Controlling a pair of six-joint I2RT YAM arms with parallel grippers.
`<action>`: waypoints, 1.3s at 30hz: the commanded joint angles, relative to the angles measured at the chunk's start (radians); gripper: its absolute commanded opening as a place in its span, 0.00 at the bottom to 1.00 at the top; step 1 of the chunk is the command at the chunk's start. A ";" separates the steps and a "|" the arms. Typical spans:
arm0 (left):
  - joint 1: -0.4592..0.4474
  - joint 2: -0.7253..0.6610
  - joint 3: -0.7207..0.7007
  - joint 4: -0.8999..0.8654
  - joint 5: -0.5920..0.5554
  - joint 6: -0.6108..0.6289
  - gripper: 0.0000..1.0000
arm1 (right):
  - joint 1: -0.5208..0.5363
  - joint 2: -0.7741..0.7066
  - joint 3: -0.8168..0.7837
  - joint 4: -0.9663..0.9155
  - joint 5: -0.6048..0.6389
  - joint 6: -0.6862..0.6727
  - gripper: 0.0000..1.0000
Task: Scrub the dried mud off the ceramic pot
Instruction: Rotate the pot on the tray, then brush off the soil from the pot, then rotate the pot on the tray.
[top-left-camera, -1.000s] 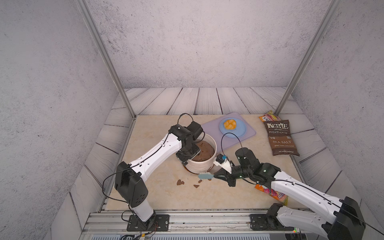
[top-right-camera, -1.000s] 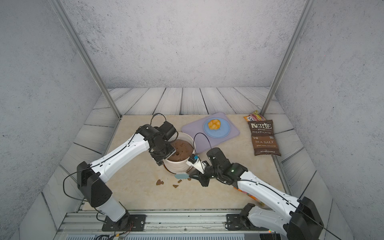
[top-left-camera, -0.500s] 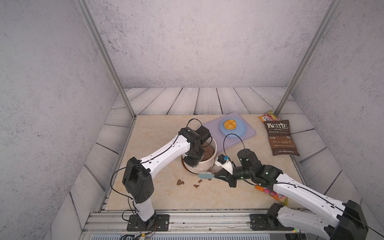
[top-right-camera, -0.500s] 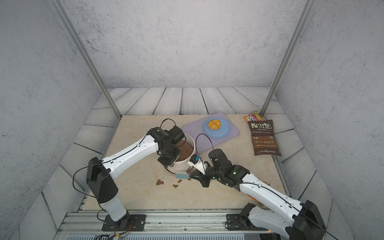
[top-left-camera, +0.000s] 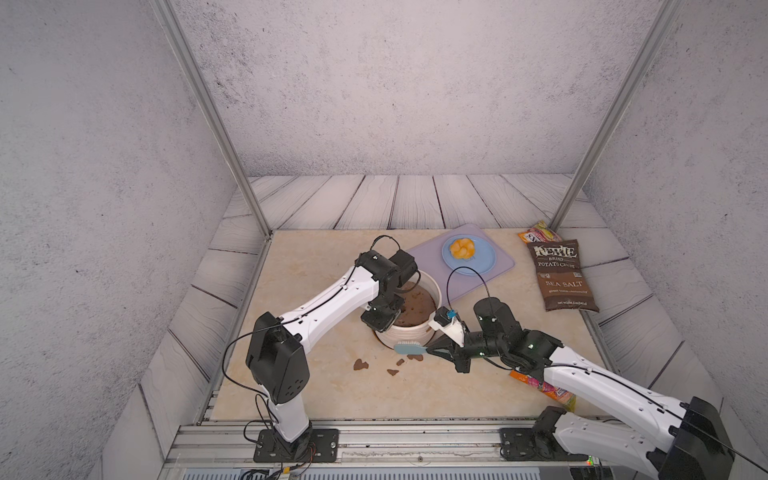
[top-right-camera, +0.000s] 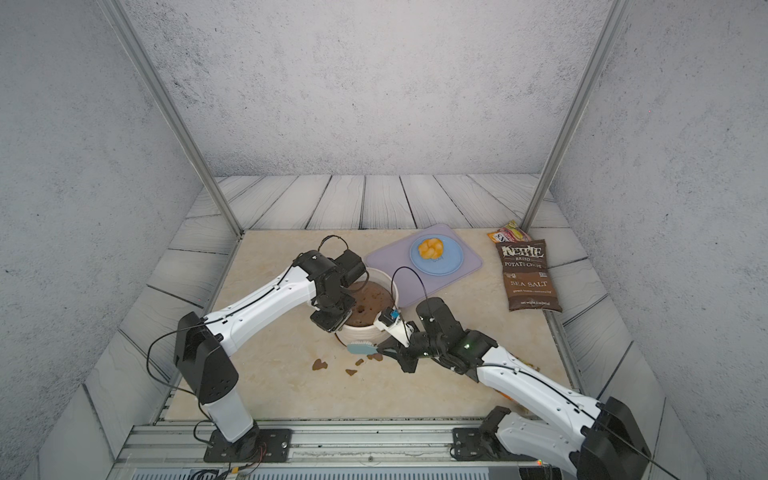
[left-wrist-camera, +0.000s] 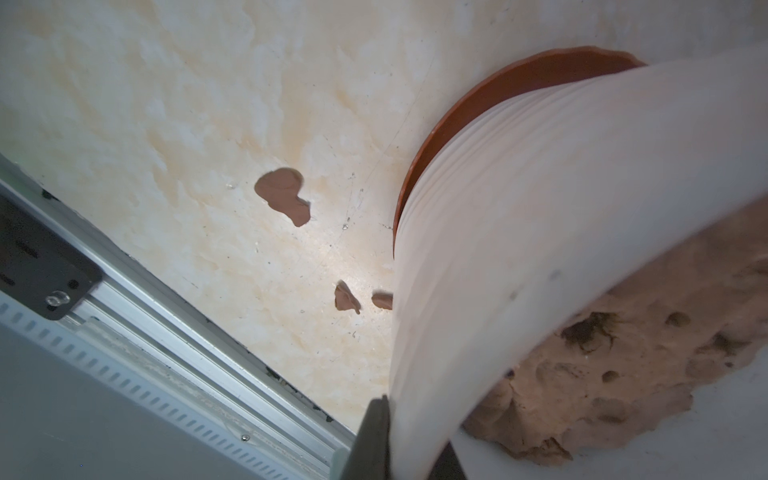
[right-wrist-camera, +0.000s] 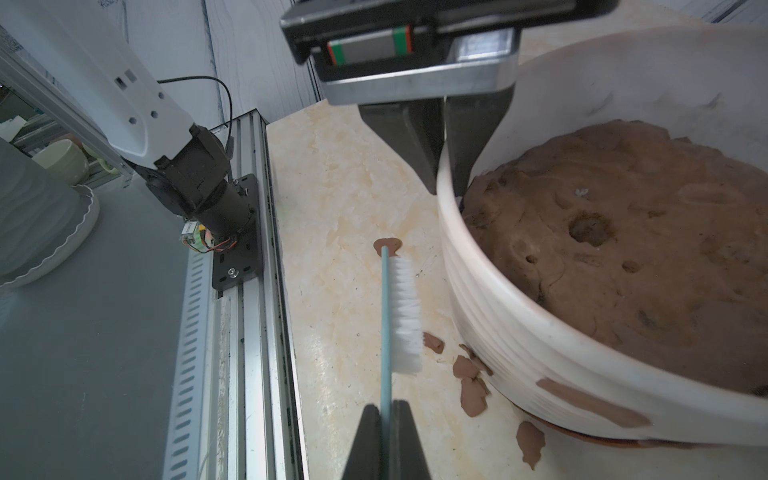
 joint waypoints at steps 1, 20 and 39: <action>0.028 0.012 0.038 -0.055 -0.035 0.077 0.11 | -0.002 0.022 0.005 0.028 -0.004 -0.003 0.00; 0.137 0.055 0.059 -0.136 -0.083 0.313 0.11 | 0.078 0.166 0.009 0.198 0.219 -0.006 0.00; 0.190 0.066 0.066 -0.165 -0.120 0.514 0.09 | 0.125 0.320 0.003 0.284 0.372 -0.011 0.00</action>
